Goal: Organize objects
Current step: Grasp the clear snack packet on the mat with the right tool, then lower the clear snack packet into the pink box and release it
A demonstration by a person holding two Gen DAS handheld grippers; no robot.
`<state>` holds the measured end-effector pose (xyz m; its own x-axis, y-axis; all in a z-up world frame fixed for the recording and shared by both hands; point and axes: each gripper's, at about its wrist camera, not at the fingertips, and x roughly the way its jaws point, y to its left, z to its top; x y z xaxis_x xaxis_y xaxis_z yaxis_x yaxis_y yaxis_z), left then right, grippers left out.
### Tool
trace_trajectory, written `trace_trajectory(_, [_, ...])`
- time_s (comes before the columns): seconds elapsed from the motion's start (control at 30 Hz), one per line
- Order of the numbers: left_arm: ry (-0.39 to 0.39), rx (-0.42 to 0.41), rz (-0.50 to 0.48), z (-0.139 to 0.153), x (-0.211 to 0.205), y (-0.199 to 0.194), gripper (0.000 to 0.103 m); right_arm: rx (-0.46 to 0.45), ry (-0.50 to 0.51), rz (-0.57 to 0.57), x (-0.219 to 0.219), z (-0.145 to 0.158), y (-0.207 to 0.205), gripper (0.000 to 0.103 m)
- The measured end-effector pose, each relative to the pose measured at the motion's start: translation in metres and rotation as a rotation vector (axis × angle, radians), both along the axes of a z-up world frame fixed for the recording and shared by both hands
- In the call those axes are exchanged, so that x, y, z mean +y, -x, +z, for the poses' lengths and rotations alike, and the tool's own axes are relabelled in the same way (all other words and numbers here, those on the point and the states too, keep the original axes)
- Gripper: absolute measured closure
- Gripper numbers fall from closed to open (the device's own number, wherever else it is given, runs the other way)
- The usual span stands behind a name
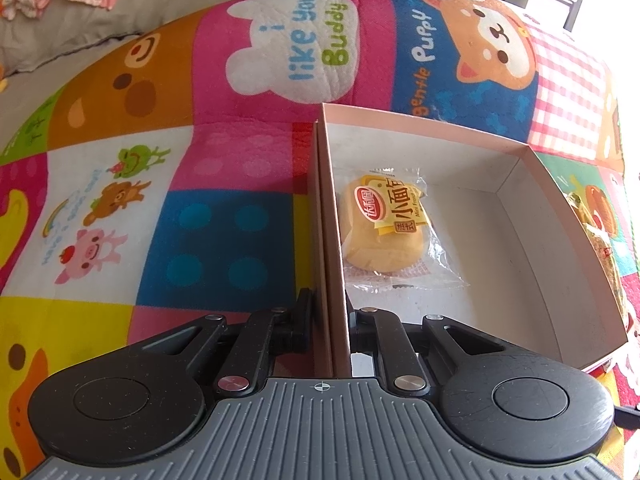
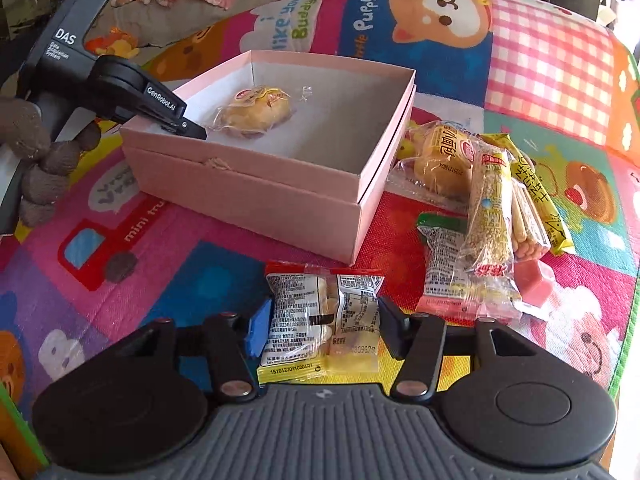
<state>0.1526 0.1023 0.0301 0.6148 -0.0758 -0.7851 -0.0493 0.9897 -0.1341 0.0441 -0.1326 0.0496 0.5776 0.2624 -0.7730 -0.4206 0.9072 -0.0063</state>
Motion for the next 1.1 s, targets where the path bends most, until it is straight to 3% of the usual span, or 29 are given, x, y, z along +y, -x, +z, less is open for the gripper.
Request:
trace_trajectory(0.3, [0.016, -0.002, -0.004, -0.001, 0.001, 0.003, 0.088, 0.083, 0.023, 0.008, -0.009, 0.013, 0.045, 0.05])
trace_trajectory(0.43, [0.032, -0.002, -0.003, -0.001, 0.003, 0.005, 0.087, 0.063, -0.045, 0.026, -0.001, 0.043, 0.051, 0.05])
trace_trajectory(0.6, [0.034, -0.007, 0.0, -0.001, 0.002, 0.007, 0.087, -0.048, -0.174, 0.036, 0.018, 0.096, 0.027, 0.05])
trace_trajectory(0.77, [0.068, 0.002, 0.001, -0.001, 0.007, 0.006, 0.086, -0.102, -0.214, -0.006, 0.049, 0.105, -0.021, 0.05])
trace_trajectory(0.93, [0.065, 0.001, -0.009, -0.001, 0.007, 0.007, 0.085, 0.018, -0.277, -0.116, 0.066, 0.083, -0.076, 0.05])
trace_trajectory(1.03, [0.079, 0.003, -0.012, -0.002, 0.01, 0.007, 0.085, 0.118, -0.382, -0.127, 0.066, 0.07, -0.092, 0.048])
trace_trajectory(1.1, [0.085, 0.005, -0.013, -0.002, 0.011, 0.007, 0.084, 0.136, -0.402, -0.131, 0.066, 0.066, -0.094, 0.045])
